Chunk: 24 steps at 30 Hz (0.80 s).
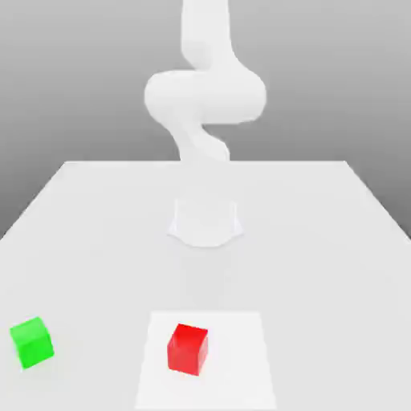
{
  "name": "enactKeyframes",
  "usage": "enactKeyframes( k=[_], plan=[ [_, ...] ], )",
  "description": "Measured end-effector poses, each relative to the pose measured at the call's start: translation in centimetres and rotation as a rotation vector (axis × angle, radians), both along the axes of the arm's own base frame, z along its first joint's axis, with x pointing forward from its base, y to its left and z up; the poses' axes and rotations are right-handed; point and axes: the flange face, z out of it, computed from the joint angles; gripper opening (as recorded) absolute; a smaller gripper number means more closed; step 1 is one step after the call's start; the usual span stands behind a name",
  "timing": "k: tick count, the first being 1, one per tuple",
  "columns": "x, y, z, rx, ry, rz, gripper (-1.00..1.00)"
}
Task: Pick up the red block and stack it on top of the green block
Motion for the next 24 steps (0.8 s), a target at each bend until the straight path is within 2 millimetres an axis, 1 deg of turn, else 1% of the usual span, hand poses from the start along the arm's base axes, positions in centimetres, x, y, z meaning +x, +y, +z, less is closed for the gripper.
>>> enactKeyframes(
  k=[2, 5, 7, 10, 12, 15, 17, 20, 22, 24],
  plan=[
    [2.5, -0.2, -4.3, 0.009, 0.071, -0.024, 0.00],
    [5.3, -0.6, -10.7, 0.022, 0.171, -0.058, 0.00],
    [6.6, -1.0, -15.1, 0.031, 0.237, -0.080, 0.00],
    [7.7, -1.4, -21.7, 0.045, 0.336, -0.115, 0.00],
    [7.9, -1.7, -26.1, 0.055, 0.401, -0.137, 0.00],
    [7.3, -2.1, -32.5, 0.070, 0.500, -0.172, 0.00],
    [6.5, -2.3, -36.7, 0.081, 0.565, -0.196, 0.00],
    [4.5, -2.6, -42.6, 0.099, 0.664, -0.232, 0.00],
    [3.6, -2.6, -45.6, 0.104, 0.699, -0.243, 0.00],
    [3.5, -2.6, -48.0, 0.105, 0.708, -0.246, 0.00]
  ],
)
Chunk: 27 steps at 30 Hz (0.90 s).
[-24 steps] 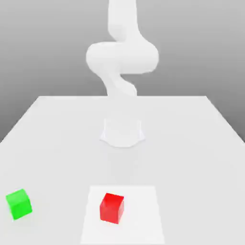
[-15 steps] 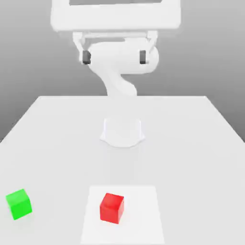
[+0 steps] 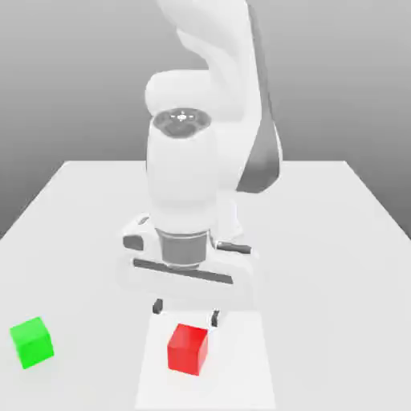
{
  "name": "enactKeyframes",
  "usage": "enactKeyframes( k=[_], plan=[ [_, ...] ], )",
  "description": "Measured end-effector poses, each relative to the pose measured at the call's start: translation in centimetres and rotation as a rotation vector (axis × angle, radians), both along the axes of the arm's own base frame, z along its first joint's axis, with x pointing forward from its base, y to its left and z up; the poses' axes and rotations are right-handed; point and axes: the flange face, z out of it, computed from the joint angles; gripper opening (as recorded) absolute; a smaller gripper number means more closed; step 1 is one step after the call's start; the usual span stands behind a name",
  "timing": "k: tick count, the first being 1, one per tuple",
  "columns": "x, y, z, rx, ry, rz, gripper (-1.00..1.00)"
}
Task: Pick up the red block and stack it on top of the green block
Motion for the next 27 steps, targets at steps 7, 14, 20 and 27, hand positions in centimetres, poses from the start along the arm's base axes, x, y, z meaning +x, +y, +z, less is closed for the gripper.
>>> enactKeyframes(
  k=[7, 14, 20, 27],
  plan=[
    [-0.2, 0.0, -3.3, 0.000, 0.002, -0.001, -1.00],
    [-0.1, 0.0, 0.1, 0.000, 0.002, -0.001, -1.00],
    [0.3, -10.5, 3.9, 0.002, 0.004, -0.219, -1.00],
    [-2.8, -25.4, 4.4, 0.002, 0.002, -0.510, -1.00]
  ],
)
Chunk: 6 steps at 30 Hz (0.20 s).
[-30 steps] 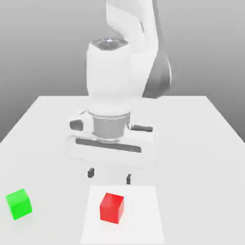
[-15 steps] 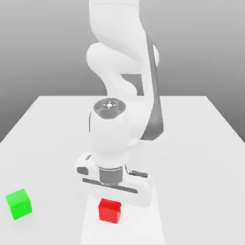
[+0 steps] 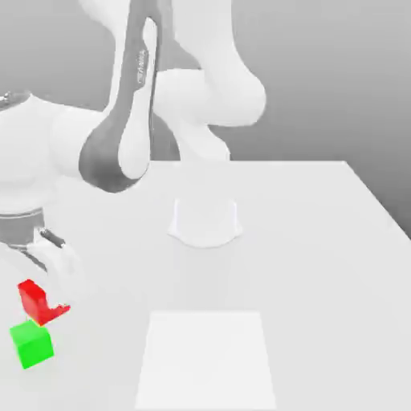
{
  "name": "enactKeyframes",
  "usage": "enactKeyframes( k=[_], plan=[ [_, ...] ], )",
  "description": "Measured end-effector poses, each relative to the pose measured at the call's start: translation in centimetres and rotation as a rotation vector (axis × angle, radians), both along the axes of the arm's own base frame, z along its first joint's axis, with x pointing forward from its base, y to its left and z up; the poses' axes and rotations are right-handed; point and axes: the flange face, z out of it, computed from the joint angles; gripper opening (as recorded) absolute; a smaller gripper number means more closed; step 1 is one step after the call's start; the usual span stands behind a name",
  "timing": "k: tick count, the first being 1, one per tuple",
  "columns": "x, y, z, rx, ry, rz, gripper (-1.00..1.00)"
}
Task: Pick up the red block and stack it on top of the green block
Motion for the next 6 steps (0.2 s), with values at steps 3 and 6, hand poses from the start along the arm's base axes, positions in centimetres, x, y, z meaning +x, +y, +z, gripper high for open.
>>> enactKeyframes(
  k=[3, 6],
  plan=[
    [-0.2, -0.5, -3.7, -0.001, 0.001, -0.009, 1.00],
    [-0.2, -0.5, -3.7, -0.001, 0.001, -0.009, 1.00]
  ],
)
